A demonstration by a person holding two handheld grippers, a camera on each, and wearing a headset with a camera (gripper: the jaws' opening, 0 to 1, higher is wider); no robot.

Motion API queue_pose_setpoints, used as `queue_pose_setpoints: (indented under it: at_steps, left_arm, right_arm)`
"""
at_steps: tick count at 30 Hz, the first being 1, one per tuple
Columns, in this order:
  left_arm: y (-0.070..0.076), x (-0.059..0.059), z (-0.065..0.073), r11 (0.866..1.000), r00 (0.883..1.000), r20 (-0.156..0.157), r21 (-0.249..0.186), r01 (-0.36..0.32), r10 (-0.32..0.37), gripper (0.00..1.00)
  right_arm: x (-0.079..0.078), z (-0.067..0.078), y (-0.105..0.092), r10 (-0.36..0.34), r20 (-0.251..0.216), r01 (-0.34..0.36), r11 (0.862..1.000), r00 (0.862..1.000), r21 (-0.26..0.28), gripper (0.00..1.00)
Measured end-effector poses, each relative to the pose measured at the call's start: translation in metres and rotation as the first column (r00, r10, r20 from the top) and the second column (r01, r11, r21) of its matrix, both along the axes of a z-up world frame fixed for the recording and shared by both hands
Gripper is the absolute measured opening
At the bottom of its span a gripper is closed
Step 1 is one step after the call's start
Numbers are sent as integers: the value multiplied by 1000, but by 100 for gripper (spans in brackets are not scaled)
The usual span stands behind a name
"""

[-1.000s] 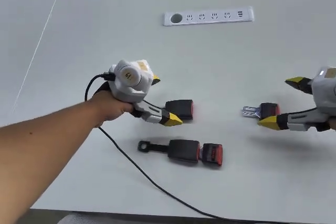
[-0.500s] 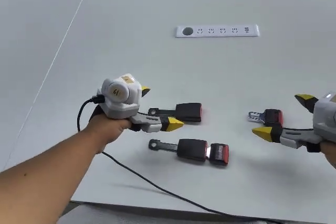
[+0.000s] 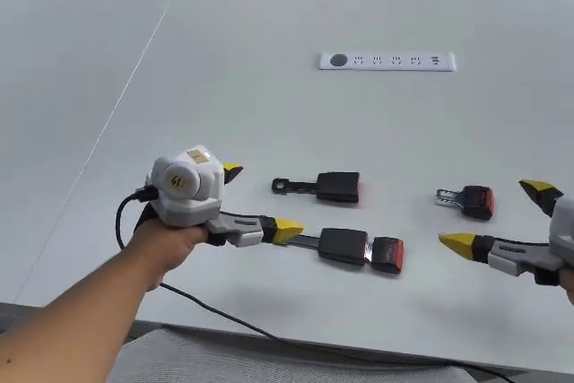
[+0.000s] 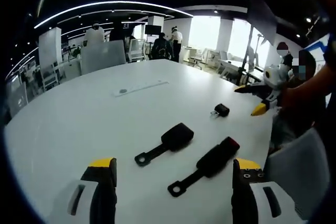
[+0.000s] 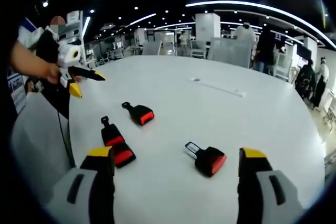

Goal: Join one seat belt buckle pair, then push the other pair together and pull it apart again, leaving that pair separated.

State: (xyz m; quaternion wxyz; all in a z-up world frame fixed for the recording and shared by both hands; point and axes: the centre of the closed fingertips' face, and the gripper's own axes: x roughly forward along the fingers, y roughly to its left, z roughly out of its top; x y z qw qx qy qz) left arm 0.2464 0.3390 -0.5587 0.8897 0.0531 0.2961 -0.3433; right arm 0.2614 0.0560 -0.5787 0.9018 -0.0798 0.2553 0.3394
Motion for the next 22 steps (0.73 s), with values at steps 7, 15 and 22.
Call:
queue_pose_setpoints:
  at_steps: [7, 15, 22]
  left_arm:
    - [13, -19, 3, 1000, 1000, -10, -14, -15, 14, 97]
    - [19, -36, 3, 999, 1000, -25, -34, -8, 7, 98]
    - [18, -39, 8, 999, 1000, -21, -48, 7, -8, 98]
  right_arm:
    - [-16, 8, -2, 0, 26, 0, 1000, 1000, -4, 99]
    - [-31, 10, -2, 42, 41, -40, 999, 998, -37, 99]
    - [-37, 14, -1, 46, 45, -44, 999, 998, -30, 99]
